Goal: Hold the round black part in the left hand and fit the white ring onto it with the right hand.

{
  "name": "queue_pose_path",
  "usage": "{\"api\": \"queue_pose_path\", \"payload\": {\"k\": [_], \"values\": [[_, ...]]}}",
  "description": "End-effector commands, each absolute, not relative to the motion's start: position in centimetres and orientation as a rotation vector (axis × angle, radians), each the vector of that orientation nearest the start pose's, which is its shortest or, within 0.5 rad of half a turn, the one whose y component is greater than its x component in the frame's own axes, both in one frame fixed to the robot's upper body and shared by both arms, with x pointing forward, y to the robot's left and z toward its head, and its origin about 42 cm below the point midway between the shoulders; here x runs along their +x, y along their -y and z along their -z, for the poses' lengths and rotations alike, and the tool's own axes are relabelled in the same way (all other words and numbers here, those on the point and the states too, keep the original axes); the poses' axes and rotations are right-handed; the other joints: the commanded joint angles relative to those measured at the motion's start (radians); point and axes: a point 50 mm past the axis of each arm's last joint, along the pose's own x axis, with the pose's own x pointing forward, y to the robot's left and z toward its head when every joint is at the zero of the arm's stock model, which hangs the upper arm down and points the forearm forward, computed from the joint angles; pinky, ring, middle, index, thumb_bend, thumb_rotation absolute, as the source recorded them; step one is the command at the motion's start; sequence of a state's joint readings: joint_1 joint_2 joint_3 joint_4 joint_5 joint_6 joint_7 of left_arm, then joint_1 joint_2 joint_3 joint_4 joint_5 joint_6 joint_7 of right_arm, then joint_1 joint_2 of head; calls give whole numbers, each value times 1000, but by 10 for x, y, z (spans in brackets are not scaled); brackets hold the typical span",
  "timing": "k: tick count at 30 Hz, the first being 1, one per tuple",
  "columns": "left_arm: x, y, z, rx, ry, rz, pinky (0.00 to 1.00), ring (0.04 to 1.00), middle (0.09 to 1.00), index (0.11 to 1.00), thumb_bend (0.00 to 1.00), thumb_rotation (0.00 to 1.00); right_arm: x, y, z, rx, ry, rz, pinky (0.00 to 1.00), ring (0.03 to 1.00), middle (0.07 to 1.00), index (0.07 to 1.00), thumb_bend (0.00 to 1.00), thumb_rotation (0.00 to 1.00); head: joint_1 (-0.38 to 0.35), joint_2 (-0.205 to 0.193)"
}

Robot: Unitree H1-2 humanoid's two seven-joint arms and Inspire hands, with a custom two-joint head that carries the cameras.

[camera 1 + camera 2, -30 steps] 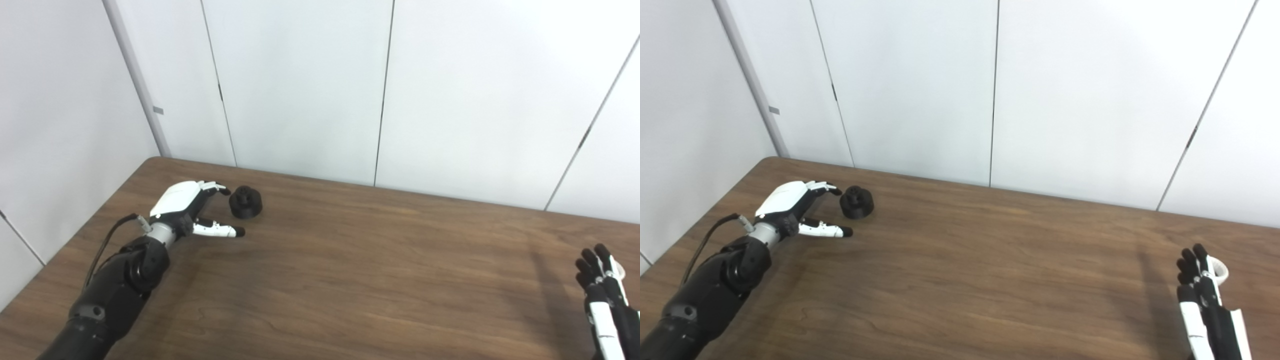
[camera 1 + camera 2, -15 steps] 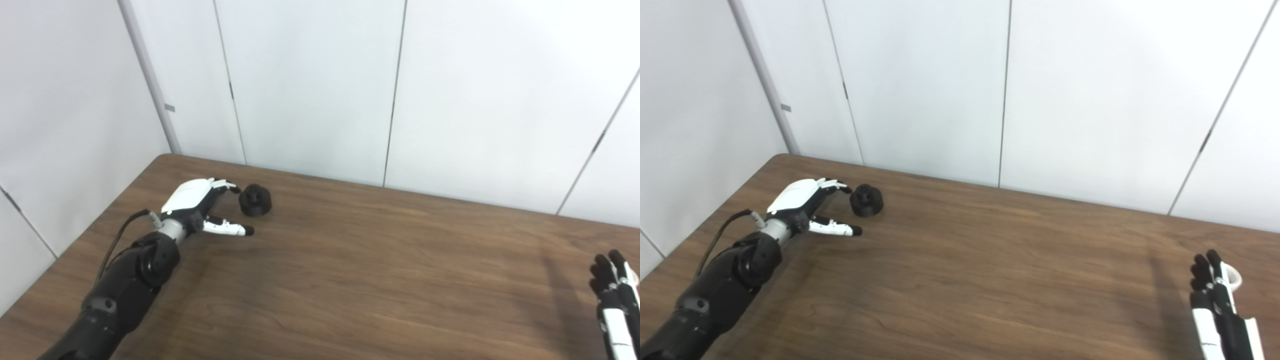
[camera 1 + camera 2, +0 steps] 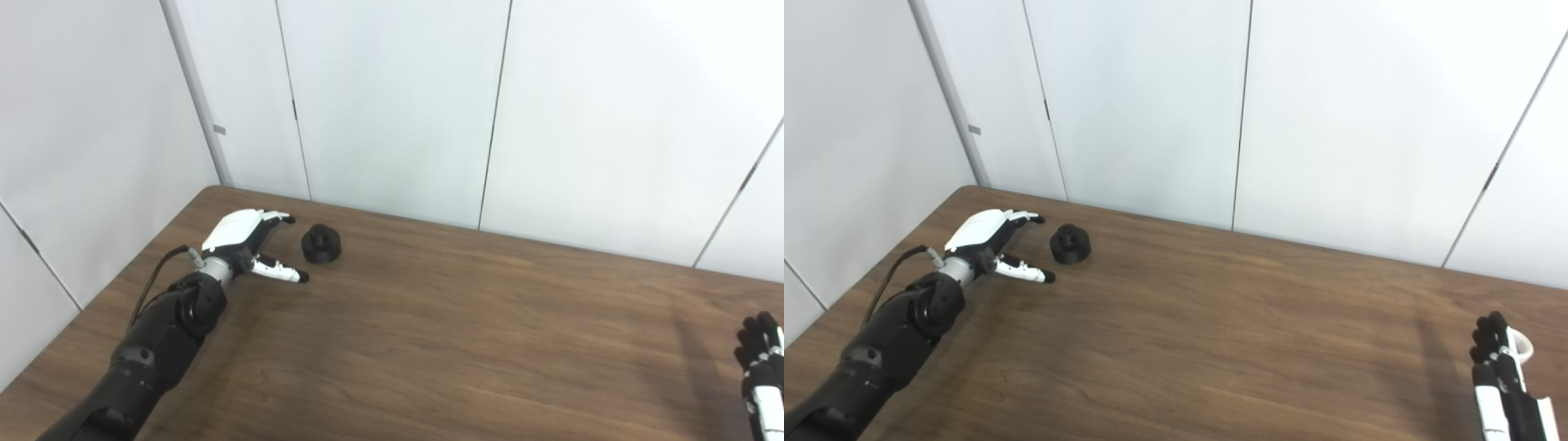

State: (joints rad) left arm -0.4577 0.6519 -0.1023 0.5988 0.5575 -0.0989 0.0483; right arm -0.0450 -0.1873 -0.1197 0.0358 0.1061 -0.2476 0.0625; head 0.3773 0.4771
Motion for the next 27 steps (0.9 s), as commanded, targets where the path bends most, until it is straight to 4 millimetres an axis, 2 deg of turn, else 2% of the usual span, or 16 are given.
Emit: {"api": "queue_pose_path", "payload": {"k": [1,3,12,27], "values": [[429,-454,-215,1238,39,-133,1000,966,918,864,1000,438,282,306,-116,-98,249,59,991,976,982,1000,416,852,1,1],[431,-453,-216,1246,35,-129,1000,968,919,866,1000,440,281,306,-117,-97,249,59,997,975,985,1000,441,845,-1,2],[445,-445,-228,1287,22,-112,1000,972,922,867,1000,469,279,305,-121,-105,257,58,996,978,988,1000,411,861,-4,7],[460,-435,-232,1337,-10,-51,1000,977,923,860,1000,550,275,304,-125,-98,256,73,983,980,990,1000,425,852,-12,23]]}}
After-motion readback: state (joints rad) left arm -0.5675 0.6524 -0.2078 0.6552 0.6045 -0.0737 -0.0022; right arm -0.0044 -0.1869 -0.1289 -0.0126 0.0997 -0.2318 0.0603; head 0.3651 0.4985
